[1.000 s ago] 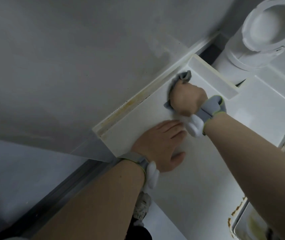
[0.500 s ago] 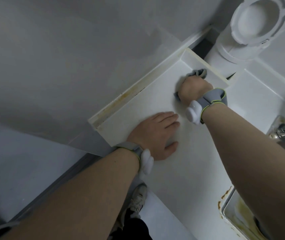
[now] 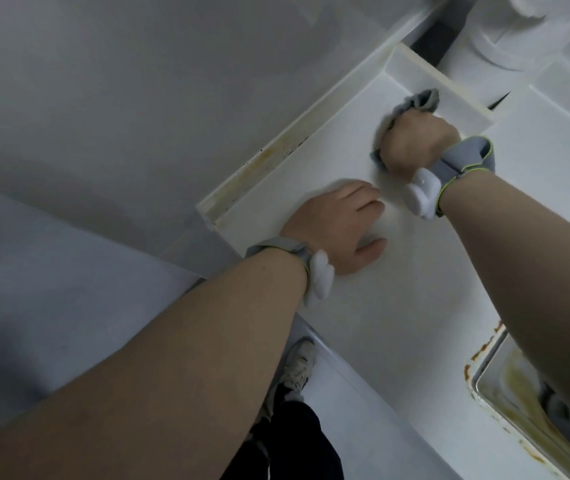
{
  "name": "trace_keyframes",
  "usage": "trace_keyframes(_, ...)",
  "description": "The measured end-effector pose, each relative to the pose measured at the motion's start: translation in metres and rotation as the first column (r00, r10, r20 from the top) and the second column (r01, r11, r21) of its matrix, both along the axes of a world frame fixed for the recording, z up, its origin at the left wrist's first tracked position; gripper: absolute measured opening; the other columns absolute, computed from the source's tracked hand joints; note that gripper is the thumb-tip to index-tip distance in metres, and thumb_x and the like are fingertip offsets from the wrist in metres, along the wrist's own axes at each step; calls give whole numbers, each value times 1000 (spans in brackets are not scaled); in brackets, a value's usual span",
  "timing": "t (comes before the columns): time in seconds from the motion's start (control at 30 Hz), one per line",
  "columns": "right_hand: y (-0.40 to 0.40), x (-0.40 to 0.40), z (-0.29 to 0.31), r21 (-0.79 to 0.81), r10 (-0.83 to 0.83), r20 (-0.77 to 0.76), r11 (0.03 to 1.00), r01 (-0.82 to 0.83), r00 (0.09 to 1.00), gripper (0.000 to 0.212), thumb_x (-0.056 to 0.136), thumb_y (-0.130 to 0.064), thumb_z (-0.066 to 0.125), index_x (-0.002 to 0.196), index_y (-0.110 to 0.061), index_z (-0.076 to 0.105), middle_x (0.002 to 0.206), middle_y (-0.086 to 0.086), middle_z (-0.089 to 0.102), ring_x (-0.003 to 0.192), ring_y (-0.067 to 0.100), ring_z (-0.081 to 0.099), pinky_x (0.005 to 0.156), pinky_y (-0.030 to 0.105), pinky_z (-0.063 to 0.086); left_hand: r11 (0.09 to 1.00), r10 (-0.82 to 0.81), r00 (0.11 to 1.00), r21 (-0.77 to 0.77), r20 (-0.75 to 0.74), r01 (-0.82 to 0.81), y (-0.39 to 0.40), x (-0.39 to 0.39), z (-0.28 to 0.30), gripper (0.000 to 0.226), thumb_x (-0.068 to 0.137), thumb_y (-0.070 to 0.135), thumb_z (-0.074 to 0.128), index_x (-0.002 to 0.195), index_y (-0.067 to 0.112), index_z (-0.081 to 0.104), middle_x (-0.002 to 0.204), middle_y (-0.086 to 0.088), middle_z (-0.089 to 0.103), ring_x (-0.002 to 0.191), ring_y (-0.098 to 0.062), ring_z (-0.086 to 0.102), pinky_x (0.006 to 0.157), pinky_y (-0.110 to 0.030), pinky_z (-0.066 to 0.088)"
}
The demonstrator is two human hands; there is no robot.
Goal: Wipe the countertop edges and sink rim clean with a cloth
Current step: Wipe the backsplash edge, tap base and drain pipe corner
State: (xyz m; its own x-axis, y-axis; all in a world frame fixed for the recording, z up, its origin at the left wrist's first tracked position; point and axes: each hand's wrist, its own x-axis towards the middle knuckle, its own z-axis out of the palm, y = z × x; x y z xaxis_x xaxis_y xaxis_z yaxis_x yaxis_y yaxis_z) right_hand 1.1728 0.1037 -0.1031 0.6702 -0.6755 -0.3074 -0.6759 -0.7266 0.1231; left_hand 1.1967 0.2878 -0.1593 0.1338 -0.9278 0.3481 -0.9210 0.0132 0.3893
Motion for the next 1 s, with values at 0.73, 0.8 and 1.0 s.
trace_keyframes(0.73,-1,19,-4,-103,-108,-77,990,100,991,60,88,-31,60,134,3,41,121,18,58,111,37,56,91,45,42,998,-37,998,-57,51,40,-3,1,-11,47,84,35,69,117,1,68,128,-15,63,124,-28,55,109,-39,37)
trace_keyframes(0.8,-8,30,7,-17,-139,-43,990,138,989,45,88,-32,56,120,0,53,120,16,58,111,37,55,86,43,44,997,-26,996,-72,84,32,-4,2,-11,48,83,35,70,116,1,68,128,-16,63,123,-28,56,108,-38,37)
trace_keyframes(1.0,50,61,7,96,-65,204,994,46,977,28,87,-24,56,109,-8,62,117,15,62,106,35,61,80,37,46,982,34,991,-189,132,-8,-1,-2,9,33,57,32,87,70,7,71,66,-9,68,52,-27,61,53,-23,41)
